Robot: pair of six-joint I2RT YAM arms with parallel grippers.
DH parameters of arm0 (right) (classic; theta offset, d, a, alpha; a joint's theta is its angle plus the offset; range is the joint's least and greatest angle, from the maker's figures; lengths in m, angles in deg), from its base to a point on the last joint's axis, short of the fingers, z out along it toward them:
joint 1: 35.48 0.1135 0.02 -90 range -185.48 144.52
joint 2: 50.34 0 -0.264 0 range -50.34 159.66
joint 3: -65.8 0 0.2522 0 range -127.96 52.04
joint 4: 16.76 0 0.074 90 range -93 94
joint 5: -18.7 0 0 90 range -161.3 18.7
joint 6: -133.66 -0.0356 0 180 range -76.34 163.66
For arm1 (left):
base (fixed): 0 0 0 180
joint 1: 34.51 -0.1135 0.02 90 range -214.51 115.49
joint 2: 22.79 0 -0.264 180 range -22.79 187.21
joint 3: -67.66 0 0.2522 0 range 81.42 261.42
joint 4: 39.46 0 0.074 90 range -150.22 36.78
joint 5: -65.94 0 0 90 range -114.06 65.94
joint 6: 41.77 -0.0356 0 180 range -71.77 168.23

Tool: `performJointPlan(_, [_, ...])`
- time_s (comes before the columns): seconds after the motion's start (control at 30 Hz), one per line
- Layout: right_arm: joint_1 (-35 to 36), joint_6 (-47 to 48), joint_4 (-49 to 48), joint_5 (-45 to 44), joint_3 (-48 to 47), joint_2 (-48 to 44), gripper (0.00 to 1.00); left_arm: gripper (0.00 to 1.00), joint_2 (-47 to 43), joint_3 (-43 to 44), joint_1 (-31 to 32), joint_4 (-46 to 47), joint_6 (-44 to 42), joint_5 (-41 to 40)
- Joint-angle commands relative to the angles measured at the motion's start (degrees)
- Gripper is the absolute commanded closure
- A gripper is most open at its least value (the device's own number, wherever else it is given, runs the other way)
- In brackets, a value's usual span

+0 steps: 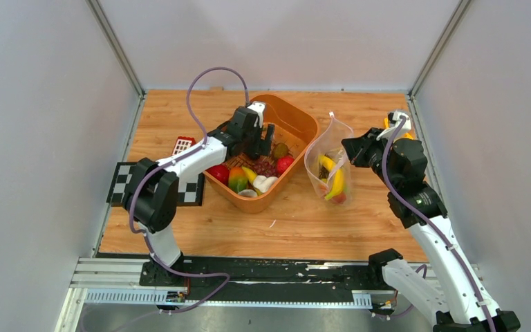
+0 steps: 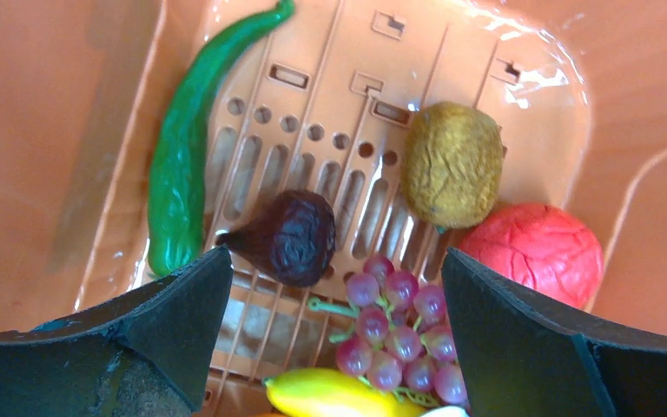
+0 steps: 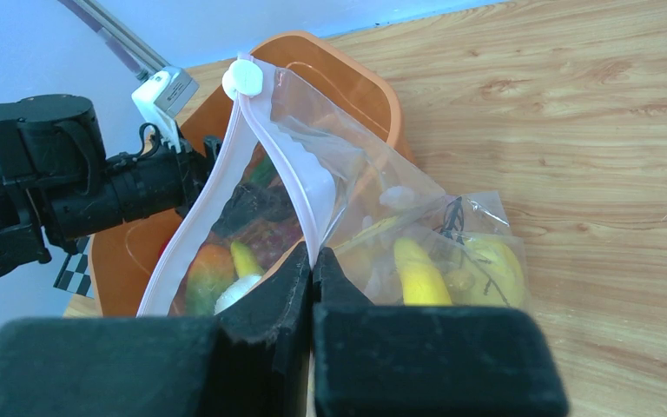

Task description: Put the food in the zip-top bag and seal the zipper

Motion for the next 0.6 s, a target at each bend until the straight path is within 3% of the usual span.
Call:
performJointPlan(0.0, [0.28,0.06,-2.70,-0.31,-0.84,-0.26,1.00,0.05,3.45,4.56,0.06,-0.85,-0.91,-3.79])
performJointPlan(0.27, [0.28,0.44,-2.62,-0.13,-1.21,0.31,1.00,0.10,8.19,5.53,0.07,-2.05,-1.02,-6.34])
performJointPlan(0.57, [0.28,0.38,-2.63,0.05,-0.75,0.35,1.00,0.40,9.90,5.17,0.06,-1.61,-1.03,-4.15])
